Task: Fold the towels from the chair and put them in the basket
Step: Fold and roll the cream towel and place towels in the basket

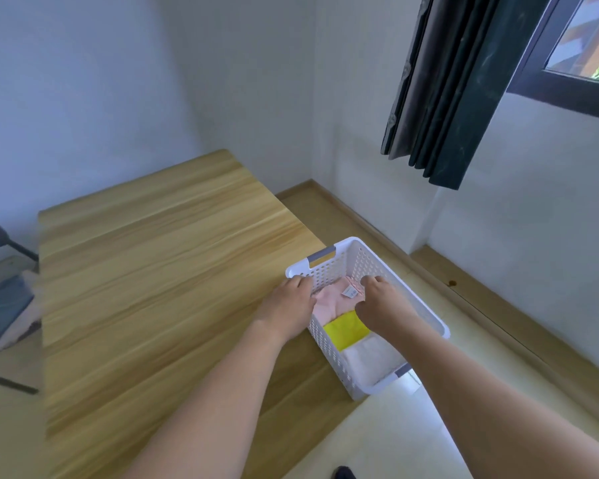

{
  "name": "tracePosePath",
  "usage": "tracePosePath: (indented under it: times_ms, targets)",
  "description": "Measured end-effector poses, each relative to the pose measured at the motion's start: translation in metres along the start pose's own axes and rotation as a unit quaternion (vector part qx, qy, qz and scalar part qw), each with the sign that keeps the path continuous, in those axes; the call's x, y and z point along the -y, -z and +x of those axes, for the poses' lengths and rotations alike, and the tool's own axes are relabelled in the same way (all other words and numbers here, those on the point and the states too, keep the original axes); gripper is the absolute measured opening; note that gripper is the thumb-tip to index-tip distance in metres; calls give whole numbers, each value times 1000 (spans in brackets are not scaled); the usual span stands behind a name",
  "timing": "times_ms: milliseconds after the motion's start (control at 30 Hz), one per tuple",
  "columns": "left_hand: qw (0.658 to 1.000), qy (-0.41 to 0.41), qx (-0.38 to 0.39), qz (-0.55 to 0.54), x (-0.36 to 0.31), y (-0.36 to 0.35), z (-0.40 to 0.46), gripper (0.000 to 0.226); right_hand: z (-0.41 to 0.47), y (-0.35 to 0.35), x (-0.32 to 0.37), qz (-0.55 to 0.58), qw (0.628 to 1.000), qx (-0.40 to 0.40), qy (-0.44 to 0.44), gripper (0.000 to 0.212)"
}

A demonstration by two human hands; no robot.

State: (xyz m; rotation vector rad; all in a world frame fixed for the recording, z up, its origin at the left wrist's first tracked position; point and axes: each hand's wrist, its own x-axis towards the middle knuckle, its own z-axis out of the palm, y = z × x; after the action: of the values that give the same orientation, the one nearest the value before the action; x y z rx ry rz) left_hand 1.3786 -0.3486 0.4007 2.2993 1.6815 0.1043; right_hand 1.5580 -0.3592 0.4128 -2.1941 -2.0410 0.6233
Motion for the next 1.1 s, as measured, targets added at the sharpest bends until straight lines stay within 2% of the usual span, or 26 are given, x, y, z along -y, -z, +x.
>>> tracePosePath:
  times_ms: [233, 367, 500, 700, 933, 1100]
  targets:
    - [998, -62, -20, 16, 73, 41, -54, 39, -61, -23, 91, 42, 998, -29, -34, 43]
    - [997, -60, -38, -2, 110, 60, -87, 38, -93, -35, 133, 44, 997, -30, -54, 49]
    - [998, -55, -37, 8, 138, 67, -115, 41, -113, -43, 167, 27, 997, -57, -43, 42]
    - [996, -77, -50, 12, 190, 86, -159, 42, -147, -58, 236, 60, 994, -79, -47, 43]
    - [991, -112, -72, -3, 286, 127, -216, 42, -182, -98, 349, 81, 991, -91, -56, 51]
    - [995, -74, -62, -2, 363, 146, -247, 37, -201, -119, 407, 82, 989, -105, -62, 53]
